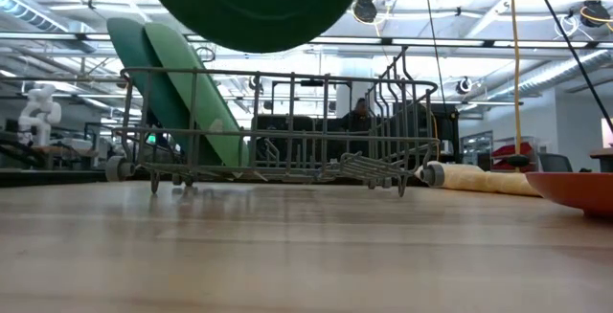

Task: Sort dishes
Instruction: Put the green plate into the dishwasher rack

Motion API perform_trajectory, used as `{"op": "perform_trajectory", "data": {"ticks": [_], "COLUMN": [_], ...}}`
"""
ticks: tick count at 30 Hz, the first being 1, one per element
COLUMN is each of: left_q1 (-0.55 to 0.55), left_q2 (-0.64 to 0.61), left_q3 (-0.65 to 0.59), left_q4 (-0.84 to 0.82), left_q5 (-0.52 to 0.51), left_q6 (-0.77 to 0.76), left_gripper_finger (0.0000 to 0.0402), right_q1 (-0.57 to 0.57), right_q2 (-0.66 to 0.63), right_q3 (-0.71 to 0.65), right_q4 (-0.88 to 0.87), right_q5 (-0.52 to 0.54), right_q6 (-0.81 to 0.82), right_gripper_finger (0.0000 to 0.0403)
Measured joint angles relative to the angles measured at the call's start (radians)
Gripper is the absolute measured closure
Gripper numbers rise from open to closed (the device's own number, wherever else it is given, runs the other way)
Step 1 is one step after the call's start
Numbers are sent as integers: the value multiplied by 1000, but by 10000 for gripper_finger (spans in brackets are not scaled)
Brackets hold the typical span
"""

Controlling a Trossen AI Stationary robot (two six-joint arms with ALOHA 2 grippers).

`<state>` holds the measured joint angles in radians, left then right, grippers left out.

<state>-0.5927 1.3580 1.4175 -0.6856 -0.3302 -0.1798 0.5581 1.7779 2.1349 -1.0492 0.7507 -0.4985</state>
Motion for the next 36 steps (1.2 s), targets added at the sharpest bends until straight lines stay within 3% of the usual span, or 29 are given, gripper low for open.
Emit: {"op": "perform_trajectory", "data": {"ticks": [5,10,14,23,27,36], "left_q1": [52,135,175,227,259,291], "left_q2": [-1,-1,0,-1,-1,0], "left_q3": [14,-37,-98,-306,-413,-552], "left_q4": [0,84,252,685,860,976], "left_q5": [-116,-221,-353,-561,-572,-635], "left_q6": [-47,-210,-313,-353,-388,-450], "left_gripper_finger": [386,387,387,387,387,387], "right_q1": [75,139,173,220,237,256], "right_q2": [-82,-135,-136,-100,-82,-45], "right_q3": [0,0,0,0,0,0], "right_q4": [-38,-97,-141,-245,-283,-296], "right_q5": [161,260,276,275,271,268], "right_q6": [38,120,173,273,322,371], "right_gripper_finger": [244,245,245,245,245,245]}}
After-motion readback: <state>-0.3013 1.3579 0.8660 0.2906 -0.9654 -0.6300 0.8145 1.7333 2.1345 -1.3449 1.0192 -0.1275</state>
